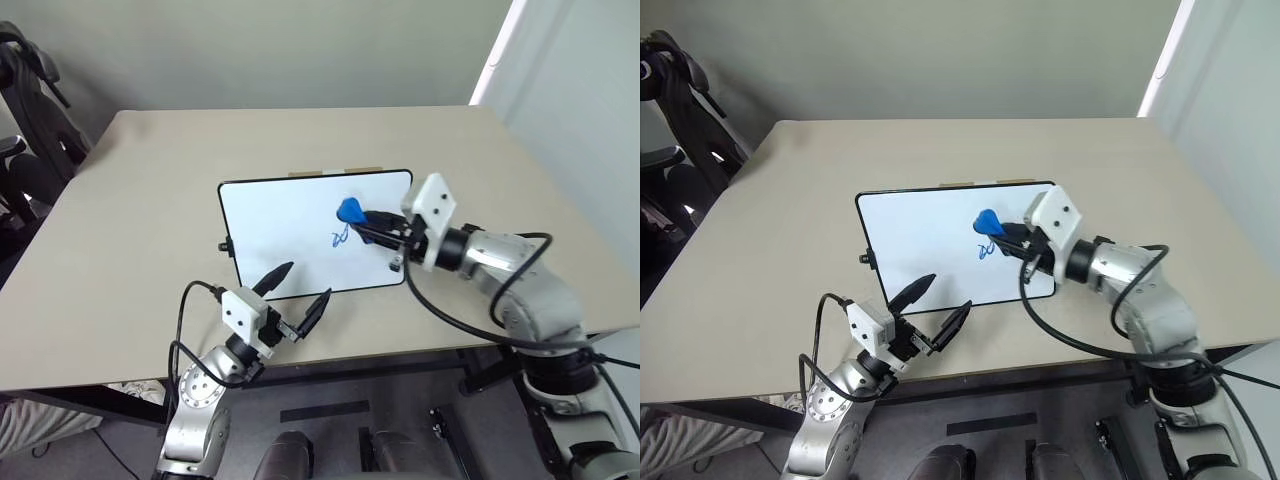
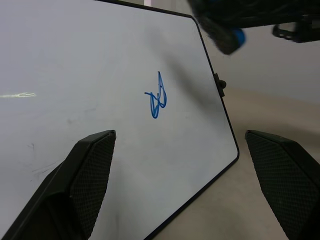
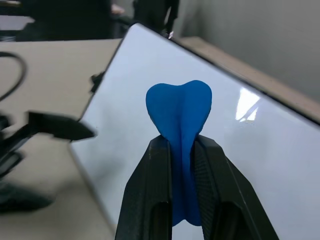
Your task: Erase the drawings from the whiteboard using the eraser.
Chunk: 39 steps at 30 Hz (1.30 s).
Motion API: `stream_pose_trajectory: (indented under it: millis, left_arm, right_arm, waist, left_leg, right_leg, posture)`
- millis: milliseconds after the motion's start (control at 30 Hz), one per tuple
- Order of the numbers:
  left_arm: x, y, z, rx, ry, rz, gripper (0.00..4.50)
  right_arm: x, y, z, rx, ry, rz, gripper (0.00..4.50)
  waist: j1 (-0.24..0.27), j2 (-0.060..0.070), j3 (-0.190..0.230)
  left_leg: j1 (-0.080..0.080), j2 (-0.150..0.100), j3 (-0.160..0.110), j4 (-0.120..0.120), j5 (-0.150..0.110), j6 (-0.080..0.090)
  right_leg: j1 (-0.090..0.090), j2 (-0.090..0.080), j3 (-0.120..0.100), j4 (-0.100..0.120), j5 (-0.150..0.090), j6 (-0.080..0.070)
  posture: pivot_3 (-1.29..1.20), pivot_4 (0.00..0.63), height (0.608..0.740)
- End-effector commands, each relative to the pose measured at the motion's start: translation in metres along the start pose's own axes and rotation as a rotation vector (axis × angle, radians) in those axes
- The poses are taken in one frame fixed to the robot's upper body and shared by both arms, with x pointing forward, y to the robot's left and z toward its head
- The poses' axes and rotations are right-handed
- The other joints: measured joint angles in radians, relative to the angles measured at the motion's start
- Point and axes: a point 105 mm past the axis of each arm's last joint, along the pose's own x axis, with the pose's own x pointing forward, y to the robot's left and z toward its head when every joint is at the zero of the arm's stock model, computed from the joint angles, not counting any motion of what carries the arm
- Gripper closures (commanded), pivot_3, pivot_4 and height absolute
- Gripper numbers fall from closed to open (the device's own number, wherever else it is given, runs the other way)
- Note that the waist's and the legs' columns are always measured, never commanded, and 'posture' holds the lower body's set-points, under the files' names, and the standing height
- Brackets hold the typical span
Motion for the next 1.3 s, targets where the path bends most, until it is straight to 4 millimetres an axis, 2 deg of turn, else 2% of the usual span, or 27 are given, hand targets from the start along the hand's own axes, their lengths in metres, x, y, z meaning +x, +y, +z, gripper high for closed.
stream_pose_trajectory:
  millis: [33,300,567,933,1100,1300]
  left_arm:
    - [-0.001,0.003,0.01,0.012,-0.03,0.003,0.0]
    - [-0.004,0.002,0.013,0.011,-0.031,0.003,0.0]
    - [-0.006,0.0,0.015,0.011,-0.034,-0.003,0.0]
    - [-0.006,-0.004,0.017,0.007,-0.036,-0.018,0.0]
    - [-0.006,-0.006,0.017,0.007,-0.038,-0.02,0.0]
    - [-0.007,-0.005,0.019,0.012,-0.039,-0.019,0.0]
  right_arm:
    - [0.012,-0.001,0.002,-0.12,-0.029,-0.057,4.03]
    - [0.029,0.0,-0.008,-0.189,-0.048,-0.114,4.03]
    - [0.033,0.005,-0.023,-0.239,-0.02,-0.08,4.03]
    - [0.037,0.009,-0.036,-0.189,-0.002,-0.067,4.03]
    - [0.032,0.033,-0.054,-0.193,0.07,0.075,4.03]
    - [0.026,0.019,-0.063,-0.105,0.179,0.045,4.03]
  waist:
    - [0.0,0.0,0.0]
    - [-0.001,0.0,-0.001]
    - [-0.001,0.0,-0.001]
    - [-0.002,0.0,-0.001]
    - [0.0,0.0,-0.001]
    - [-0.003,0.0,-0.001]
  left_leg:
    - [0.0,0.0,0.0,0.0,-0.001,0.0]
    - [0.0,0.0,0.0,0.0,-0.003,-0.003]
    - [-0.001,0.0,0.0,0.0,-0.007,-0.009]
    - [0.0,0.001,0.0,0.0,-0.007,-0.009]
    - [0.0,0.0,0.0,0.0,-0.008,-0.011]
    - [-0.001,0.0,0.001,0.0,-0.008,-0.011]
  right_leg:
    - [0.0,0.0,0.0,0.0,0.0,0.0]
    - [-0.002,-0.001,-0.001,0.0,0.001,-0.001]
    - [-0.003,-0.001,-0.001,0.0,0.001,-0.004]
    - [-0.003,0.0,-0.001,0.0,0.002,-0.005]
    - [-0.003,-0.001,-0.001,0.0,-0.001,-0.01]
    - [-0.003,0.0,0.0,0.0,0.0,-0.009]
  posture:
    - [0.0,0.15,0.74]
    - [0.0,0.15,0.74]
    - [0.0,0.15,0.74]
    - [0.0,0.15,0.74]
    - [0.0,0.15,0.74]
    - [0.0,0.15,0.74]
